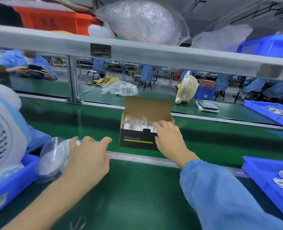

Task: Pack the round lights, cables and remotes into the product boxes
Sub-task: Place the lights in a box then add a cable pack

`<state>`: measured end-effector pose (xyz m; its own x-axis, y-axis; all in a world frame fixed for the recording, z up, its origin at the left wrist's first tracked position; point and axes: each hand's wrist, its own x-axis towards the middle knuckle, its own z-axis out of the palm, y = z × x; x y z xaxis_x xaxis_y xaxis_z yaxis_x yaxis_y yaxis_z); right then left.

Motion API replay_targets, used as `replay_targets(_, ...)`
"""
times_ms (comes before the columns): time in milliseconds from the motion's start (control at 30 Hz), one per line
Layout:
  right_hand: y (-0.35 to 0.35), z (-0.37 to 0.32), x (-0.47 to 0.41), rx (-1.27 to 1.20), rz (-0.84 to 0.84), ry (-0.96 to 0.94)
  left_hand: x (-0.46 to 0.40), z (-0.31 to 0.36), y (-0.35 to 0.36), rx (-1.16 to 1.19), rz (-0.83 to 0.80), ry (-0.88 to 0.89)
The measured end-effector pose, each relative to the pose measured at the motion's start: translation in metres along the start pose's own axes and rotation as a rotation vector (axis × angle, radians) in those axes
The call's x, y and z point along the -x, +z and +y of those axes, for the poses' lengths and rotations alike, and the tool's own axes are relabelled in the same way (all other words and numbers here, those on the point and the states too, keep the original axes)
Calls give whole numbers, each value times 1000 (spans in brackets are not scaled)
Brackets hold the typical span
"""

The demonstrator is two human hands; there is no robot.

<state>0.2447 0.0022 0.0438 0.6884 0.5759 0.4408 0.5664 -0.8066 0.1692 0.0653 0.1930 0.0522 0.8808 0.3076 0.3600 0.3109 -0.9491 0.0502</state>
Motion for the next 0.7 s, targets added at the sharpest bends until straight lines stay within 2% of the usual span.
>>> replay_targets(33,6,1,-13,61,-66,30,-7,-16,-6,-230,-46,-31)
replay_targets(67,10,2,-23,112,-128,54,-13,-28,-11,-351,-90,-77)
replay_targets(100,12,3,-31,151,-183,62,-17,-37,-13,-365,-113,-116)
replay_targets(167,12,7,-43,172,-278,37,-24,-45,-11,-202,-128,-130)
replay_targets(267,-3,15,-40,125,-402,-30,-23,-33,-5,344,-109,-108)
replay_targets(300,-12,19,-33,131,-399,-56,-19,-26,-3,444,-56,-70)
replay_targets(467,-70,24,68,64,-259,-181,11,34,-7,545,304,345)
replay_targets(500,-78,24,95,22,-257,-202,18,49,-12,563,323,457)
replay_targets(567,-93,25,150,-61,-208,-265,32,80,-15,544,180,608)
replay_targets(600,-102,26,172,-105,-179,-289,38,94,-15,452,77,657)
replay_targets(700,-125,53,208,-514,31,-207,50,126,-11,115,-146,692)
